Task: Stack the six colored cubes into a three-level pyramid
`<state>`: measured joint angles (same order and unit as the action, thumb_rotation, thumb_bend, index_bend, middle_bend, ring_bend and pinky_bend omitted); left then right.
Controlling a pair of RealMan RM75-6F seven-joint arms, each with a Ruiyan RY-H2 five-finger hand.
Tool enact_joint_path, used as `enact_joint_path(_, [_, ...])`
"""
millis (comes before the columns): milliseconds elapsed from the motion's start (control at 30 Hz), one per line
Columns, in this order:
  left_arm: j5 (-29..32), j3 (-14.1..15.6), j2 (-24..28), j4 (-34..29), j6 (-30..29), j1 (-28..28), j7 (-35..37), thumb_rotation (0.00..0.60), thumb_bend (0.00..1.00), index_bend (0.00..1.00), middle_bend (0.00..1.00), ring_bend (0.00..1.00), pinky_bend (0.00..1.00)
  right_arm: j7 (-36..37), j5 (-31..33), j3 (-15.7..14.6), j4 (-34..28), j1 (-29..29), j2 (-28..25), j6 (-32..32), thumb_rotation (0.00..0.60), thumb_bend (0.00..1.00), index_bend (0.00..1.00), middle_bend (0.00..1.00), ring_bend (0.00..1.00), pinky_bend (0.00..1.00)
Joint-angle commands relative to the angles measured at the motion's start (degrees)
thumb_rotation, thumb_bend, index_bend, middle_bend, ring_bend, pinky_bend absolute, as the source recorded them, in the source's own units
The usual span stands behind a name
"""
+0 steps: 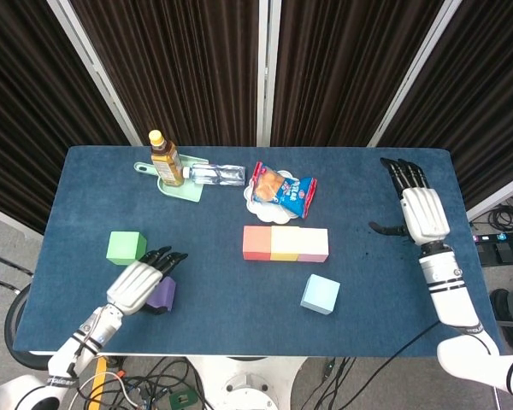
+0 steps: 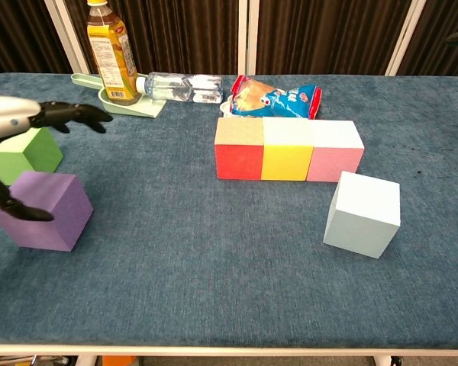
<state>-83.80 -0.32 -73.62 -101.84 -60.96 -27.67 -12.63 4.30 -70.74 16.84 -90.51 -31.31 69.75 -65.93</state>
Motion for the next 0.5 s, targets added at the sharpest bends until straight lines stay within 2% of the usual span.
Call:
enact_joint_path(33, [-0.43, 1.23, 0.96, 0.67, -0.40, 0.67, -1.47, 0.600, 0.00, 0.07, 0.12, 0.03, 0.16, 0.73, -0.25, -0.28, -0.29, -0.17, 0.24, 0.62, 0.600, 0.00, 0.00, 0.08, 0.00, 0.00])
enact_joint_path(300, [-1.42, 2.41, 0.78, 3.39, -0.51, 1.07, -2.01, 0.600, 0.01, 0.07, 0.17, 0.03, 0.16, -0.50, -0.71, -0.46, -0.38, -0.72, 1.26, 0.44, 0.600, 0.00, 0.00, 0.08, 0.00, 0.00])
enact_joint_path(500, [-0.54, 1.78, -0.60, 5.59, -0.61, 1.11, -0.37, 0.600, 0.03, 0.08, 0.28, 0.03, 0.16, -0.81, -0.48, -0.65, -0.39, -0.48, 1.27, 0.24, 0.600, 0.00, 0.00, 0.08, 0.00, 0.00])
